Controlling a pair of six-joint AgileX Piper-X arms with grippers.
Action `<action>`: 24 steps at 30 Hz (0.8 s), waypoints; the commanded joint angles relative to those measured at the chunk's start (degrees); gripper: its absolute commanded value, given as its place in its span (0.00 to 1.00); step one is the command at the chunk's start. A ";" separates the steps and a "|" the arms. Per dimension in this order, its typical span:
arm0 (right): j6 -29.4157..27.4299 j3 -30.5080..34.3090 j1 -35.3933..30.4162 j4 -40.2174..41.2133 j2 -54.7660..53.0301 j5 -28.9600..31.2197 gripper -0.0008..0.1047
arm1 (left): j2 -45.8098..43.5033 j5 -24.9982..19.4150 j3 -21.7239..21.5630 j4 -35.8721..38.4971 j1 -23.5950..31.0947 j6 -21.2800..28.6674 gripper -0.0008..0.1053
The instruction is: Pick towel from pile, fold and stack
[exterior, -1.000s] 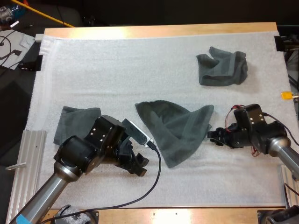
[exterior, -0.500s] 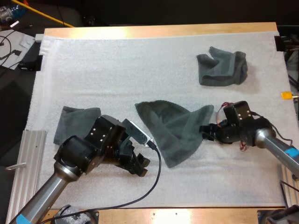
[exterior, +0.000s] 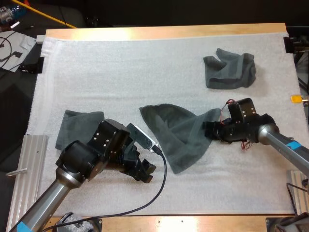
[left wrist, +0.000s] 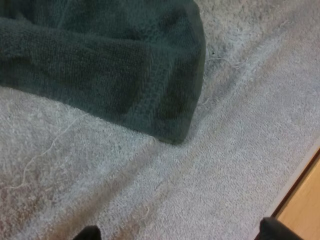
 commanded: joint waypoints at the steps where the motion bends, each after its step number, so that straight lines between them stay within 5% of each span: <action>1: -0.12 -0.02 0.02 0.41 0.40 -0.26 0.41 | -0.03 0.33 -0.10 -0.62 -0.25 -0.25 0.58; 9: 0.05 -0.23 -0.03 1.37 -0.18 1.98 0.02 | 0.10 0.70 -0.07 -1.20 -0.32 -0.30 0.58; 24: -5.76 -0.30 -0.02 10.34 -10.52 12.27 0.01 | 4.57 4.26 -0.13 -3.84 -2.54 2.96 0.58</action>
